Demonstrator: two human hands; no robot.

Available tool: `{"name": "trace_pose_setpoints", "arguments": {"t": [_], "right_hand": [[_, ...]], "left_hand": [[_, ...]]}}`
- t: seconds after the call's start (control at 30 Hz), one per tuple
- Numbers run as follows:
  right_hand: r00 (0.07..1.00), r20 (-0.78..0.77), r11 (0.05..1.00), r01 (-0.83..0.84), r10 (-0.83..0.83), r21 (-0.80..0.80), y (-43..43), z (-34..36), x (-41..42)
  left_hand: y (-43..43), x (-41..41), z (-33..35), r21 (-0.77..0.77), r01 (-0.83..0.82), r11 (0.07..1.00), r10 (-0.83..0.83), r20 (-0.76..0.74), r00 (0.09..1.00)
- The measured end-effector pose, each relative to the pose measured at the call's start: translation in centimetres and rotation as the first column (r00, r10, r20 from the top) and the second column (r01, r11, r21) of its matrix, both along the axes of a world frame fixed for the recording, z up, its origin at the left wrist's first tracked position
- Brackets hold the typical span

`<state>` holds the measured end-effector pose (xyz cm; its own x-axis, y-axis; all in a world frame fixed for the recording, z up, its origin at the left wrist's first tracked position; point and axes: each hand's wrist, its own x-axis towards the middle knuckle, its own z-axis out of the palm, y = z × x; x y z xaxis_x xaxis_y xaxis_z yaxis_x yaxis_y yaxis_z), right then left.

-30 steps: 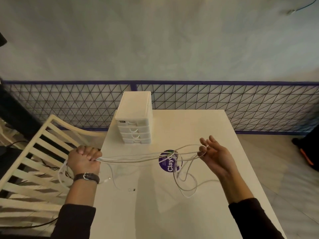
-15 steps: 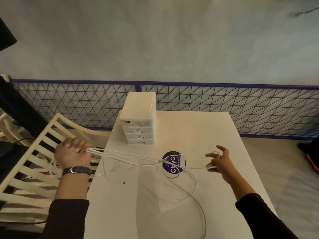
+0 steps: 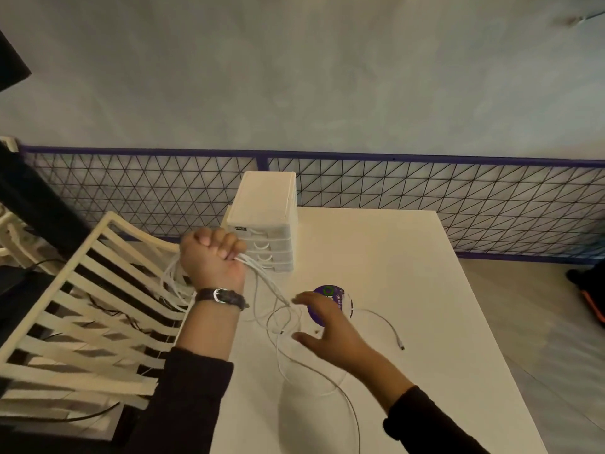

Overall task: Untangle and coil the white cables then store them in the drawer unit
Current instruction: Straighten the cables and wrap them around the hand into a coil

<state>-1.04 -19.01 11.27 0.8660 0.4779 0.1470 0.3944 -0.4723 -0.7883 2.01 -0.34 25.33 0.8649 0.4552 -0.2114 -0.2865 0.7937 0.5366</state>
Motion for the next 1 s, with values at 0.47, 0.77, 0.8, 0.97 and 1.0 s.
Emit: {"name": "trace_pose_setpoints", "arguments": {"t": [0.47, 0.77, 0.8, 0.97, 1.0], "right_hand": [[0.969, 0.005, 0.893, 0.229, -0.247, -0.387, -3.9, -3.5, 3.1], [0.848, -0.242, 0.702, 0.196, -0.472, -0.684, -12.0, -5.0, 5.0], [0.854, -0.263, 0.698, 0.151, -0.448, -0.699, -12.1, -4.6, 4.9], [0.897, 0.03, 0.76, 0.391, -0.441, -0.52, -8.5, 3.2, 4.6], [0.908, 0.061, 0.826, 0.404, -0.414, -0.394, -7.5, 5.0, 4.4]], "left_hand": [[1.3, -0.1, 2.2, 0.038, 0.166, 0.985, -0.17, 0.186, 0.968], [2.2, -1.0, 3.6, 0.132, 0.246, 0.96, -0.273, 0.257, 0.927], [1.9, -0.9, 3.9, 0.181, 0.276, 0.944, -0.313, 0.228, 0.922], [-1.1, -0.5, 2.7, 0.395, 0.494, 0.774, -0.53, -0.022, 0.848], [-1.5, -0.5, 2.2, 0.452, 0.546, 0.705, -0.578, -0.08, 0.812]]}}
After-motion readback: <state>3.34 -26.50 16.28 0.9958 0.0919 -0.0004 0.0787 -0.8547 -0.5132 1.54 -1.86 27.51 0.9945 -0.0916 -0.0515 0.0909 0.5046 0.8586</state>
